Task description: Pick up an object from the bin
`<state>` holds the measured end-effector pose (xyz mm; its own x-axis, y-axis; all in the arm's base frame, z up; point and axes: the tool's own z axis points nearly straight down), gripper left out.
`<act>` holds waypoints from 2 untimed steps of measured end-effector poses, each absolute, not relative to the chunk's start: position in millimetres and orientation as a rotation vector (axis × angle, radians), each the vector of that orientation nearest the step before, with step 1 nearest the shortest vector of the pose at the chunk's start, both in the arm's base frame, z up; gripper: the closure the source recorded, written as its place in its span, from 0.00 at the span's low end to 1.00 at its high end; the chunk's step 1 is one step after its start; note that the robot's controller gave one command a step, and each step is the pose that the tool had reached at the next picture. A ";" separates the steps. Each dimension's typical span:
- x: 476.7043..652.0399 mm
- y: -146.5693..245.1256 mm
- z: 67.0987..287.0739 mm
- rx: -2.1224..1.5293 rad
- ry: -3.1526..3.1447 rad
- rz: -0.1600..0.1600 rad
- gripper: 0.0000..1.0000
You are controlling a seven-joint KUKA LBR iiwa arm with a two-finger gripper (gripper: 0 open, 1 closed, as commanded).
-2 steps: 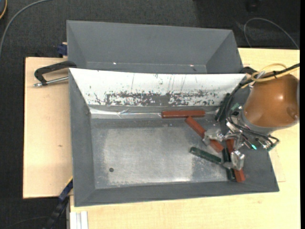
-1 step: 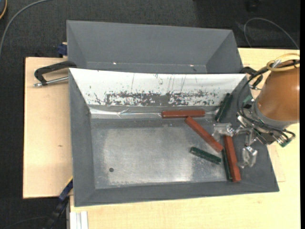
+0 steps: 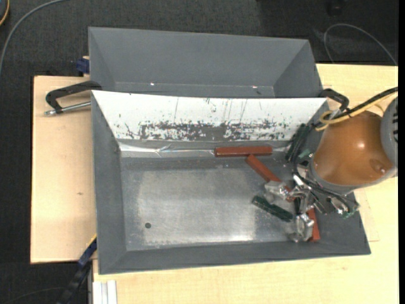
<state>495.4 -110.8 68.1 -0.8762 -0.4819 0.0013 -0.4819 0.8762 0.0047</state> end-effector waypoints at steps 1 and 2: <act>498.5 -110.3 72.6 0.782 -3.050 -0.004 1.00; 506.8 -98.4 200.0 1.040 -2.978 0.009 1.00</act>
Offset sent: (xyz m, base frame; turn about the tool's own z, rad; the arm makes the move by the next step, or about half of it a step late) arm 0.0000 0.0000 0.0000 0.0000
